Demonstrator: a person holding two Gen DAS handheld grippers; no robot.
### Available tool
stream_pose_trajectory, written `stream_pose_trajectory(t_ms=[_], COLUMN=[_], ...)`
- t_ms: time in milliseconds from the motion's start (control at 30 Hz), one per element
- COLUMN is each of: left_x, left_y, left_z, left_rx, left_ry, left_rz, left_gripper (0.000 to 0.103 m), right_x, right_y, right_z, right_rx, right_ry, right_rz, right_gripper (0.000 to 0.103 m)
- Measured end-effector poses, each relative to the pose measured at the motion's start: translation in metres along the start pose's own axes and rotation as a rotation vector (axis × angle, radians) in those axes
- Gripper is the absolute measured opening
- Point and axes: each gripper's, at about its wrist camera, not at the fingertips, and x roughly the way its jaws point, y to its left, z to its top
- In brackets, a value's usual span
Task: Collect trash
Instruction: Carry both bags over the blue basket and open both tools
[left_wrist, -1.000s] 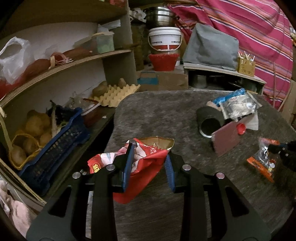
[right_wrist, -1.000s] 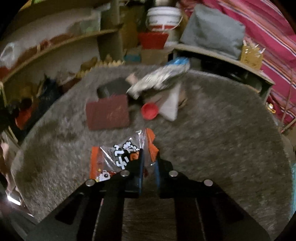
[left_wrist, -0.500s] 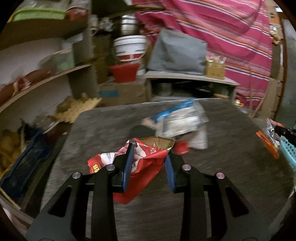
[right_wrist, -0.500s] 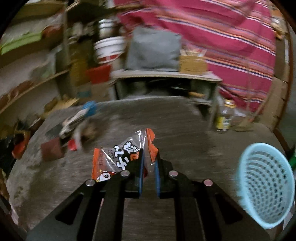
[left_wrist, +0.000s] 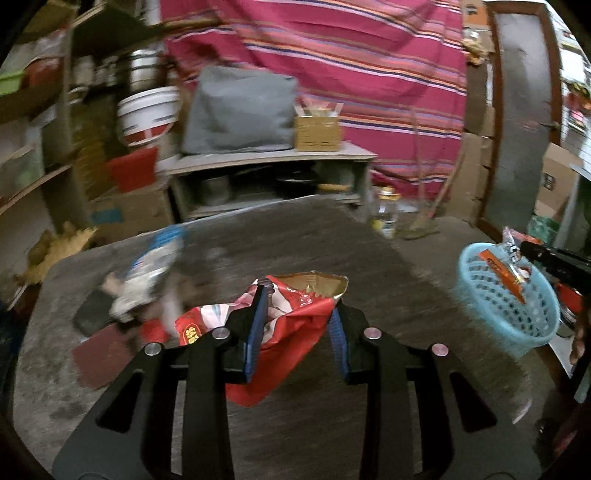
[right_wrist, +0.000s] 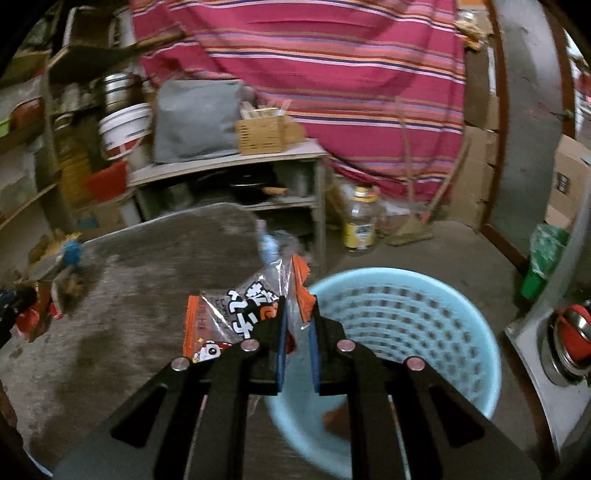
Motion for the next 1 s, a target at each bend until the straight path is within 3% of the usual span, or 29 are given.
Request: stream_pose_trajectory(t_ms=[233,367,700,1000], left_x=[0.022,0.03,0.055,0.081], left_y=[-0.087,-0.125,-0.183,-0.244], left_z=[0.013,0.012,0.019,0.023], left_rx=[0.044,0.098,0.108,0.125], left_ry=[-0.013,-0.009,0.004,0.025], left_rz=[-0.113,-0.15,-0.227,-0.269], left_gripper=[0.03,0.03,0.03,0.031], right_x=[0.008,0.012,0.001,0.007], right_y=[-0.077,-0.088,-0.114,-0.143], right_z=[-0.012,-0.013,-0.012,-0.016], right_rx=[0.14,0.132,0.084,0.15], right_ry=[0.018,0.017,-0.005,0.022], right_rz=[-0.06,-0.077,-0.137,-0.136], right_gripper=[0.011,0.011,0.011,0.011])
